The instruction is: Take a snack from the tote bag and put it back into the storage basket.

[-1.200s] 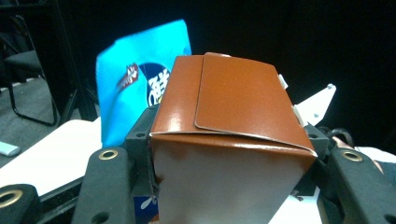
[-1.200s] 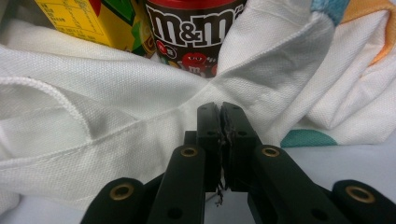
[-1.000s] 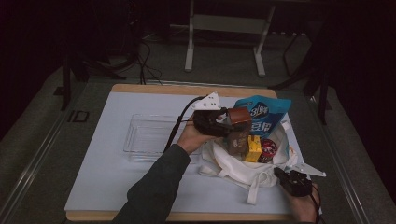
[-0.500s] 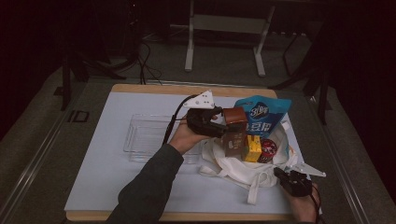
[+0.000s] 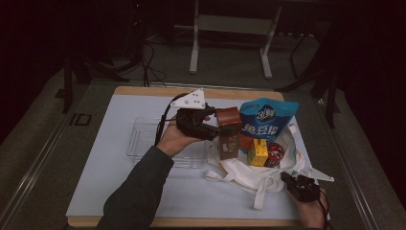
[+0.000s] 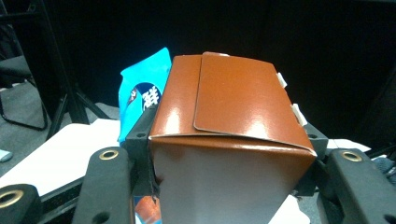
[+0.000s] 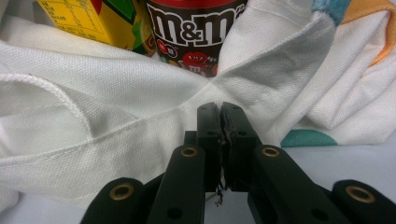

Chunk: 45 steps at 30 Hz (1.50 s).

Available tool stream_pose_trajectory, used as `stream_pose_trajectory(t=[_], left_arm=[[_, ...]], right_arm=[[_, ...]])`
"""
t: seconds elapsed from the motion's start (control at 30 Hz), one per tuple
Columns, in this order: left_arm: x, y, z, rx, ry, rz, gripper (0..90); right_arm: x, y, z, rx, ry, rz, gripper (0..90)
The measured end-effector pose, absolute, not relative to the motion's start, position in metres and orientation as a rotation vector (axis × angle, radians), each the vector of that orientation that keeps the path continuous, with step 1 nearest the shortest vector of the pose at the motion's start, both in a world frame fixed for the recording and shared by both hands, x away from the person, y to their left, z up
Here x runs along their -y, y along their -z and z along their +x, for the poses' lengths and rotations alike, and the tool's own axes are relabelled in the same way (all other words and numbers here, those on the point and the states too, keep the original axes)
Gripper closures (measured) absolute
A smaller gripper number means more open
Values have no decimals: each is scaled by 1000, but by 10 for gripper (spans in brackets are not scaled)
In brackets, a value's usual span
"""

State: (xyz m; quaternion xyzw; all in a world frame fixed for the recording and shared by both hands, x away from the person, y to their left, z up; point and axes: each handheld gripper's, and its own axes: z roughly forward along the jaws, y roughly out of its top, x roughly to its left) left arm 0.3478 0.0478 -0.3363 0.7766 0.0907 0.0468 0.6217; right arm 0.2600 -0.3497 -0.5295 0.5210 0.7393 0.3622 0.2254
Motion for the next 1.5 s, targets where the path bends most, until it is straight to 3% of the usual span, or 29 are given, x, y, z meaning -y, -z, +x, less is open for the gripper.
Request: stream_pose_trajectory(t=[0.67,1.5], left_arm=[[-94,327,345,-219,-109,1813,428],[-158,345,359,-355,-185,1913,428]], right_arm=[[349,530,260,-2036,-997,1438,866],[350,530,259,-2039,-1003,1440,867]])
